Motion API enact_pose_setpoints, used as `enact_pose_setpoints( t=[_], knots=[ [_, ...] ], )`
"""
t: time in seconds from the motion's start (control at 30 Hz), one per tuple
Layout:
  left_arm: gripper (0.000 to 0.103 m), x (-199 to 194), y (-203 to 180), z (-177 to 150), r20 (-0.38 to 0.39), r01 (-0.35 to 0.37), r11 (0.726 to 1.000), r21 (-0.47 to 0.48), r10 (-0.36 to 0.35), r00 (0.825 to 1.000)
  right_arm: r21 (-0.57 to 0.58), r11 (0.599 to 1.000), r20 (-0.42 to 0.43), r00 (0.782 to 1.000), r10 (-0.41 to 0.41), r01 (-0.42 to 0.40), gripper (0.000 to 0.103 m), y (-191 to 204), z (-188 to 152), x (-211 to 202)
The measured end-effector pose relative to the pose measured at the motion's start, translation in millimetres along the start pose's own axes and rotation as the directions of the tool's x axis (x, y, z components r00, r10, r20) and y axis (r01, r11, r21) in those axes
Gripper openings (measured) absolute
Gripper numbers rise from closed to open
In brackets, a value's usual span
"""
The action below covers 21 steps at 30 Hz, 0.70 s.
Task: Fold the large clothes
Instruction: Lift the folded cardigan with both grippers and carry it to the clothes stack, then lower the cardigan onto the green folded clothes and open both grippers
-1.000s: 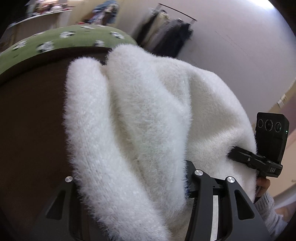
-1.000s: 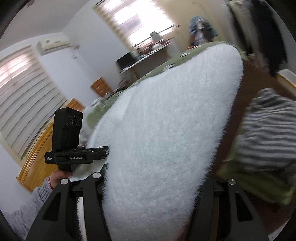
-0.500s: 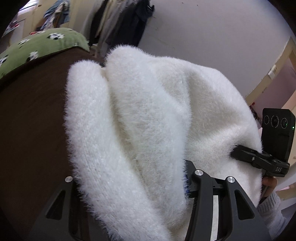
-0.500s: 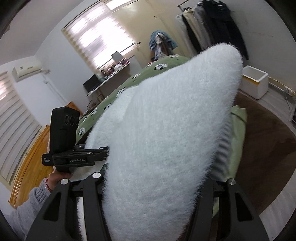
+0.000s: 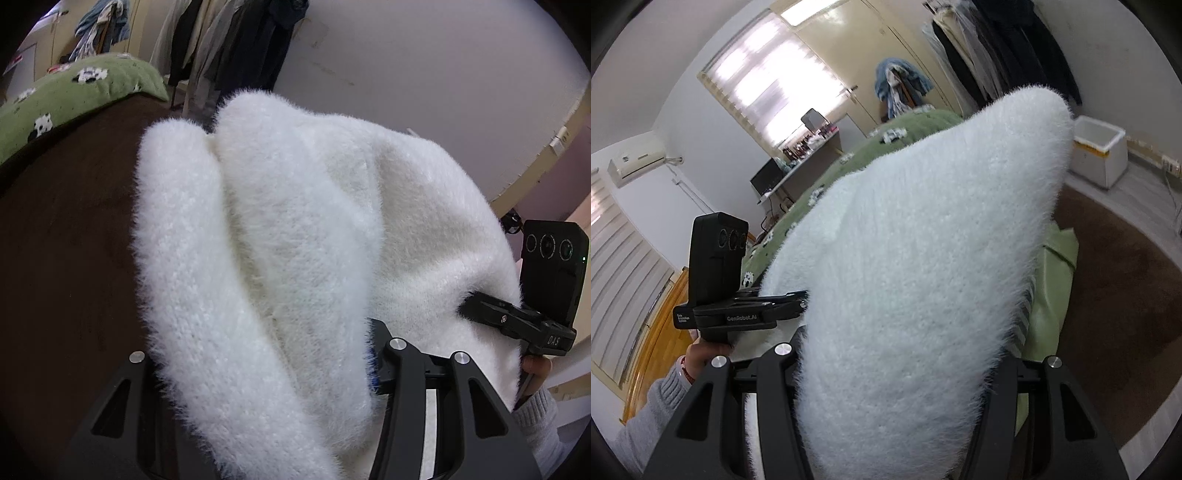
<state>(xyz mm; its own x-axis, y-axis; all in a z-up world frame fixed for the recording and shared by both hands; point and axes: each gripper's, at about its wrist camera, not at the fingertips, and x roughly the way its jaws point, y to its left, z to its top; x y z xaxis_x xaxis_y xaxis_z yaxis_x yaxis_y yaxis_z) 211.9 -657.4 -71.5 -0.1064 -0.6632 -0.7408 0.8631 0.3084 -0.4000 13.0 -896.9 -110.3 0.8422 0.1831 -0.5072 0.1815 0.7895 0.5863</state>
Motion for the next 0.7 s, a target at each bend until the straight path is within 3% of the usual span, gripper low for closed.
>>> enact_pose_setpoints(
  t=[0.13, 0.23, 0.3, 0.5, 0.7],
  knots=[
    [0.059, 36, 24, -2, -0.085, -0.05, 0.998, -0.036, 0.046, 0.995, 0.025, 0.999, -0.047, 0.998, -0.046, 0.047, 0.058, -27, -4, 28],
    [0.075, 55, 36, -14, -0.115, -0.092, 0.995, -0.043, 0.087, 0.99, 0.016, 0.999, -0.039, 0.999, -0.03, 0.03, 0.062, -31, -9, 34],
    [0.097, 56, 43, -21, -0.093, -0.129, 0.99, -0.058, 0.123, 0.988, 0.004, 1.0, -0.038, 0.999, -0.026, 0.026, 0.063, -30, -10, 34],
    [0.097, 49, 40, -27, -0.07, -0.132, 0.99, -0.045, 0.128, 0.989, 0.005, 0.999, -0.044, 0.998, -0.046, 0.046, 0.071, -30, -9, 31],
    [0.097, 4, 50, 0, -0.043, -0.229, 0.973, -0.002, 0.229, 0.972, 0.022, 0.992, -0.044, 0.991, -0.126, 0.127, 0.08, -28, -10, 14]
  ],
)
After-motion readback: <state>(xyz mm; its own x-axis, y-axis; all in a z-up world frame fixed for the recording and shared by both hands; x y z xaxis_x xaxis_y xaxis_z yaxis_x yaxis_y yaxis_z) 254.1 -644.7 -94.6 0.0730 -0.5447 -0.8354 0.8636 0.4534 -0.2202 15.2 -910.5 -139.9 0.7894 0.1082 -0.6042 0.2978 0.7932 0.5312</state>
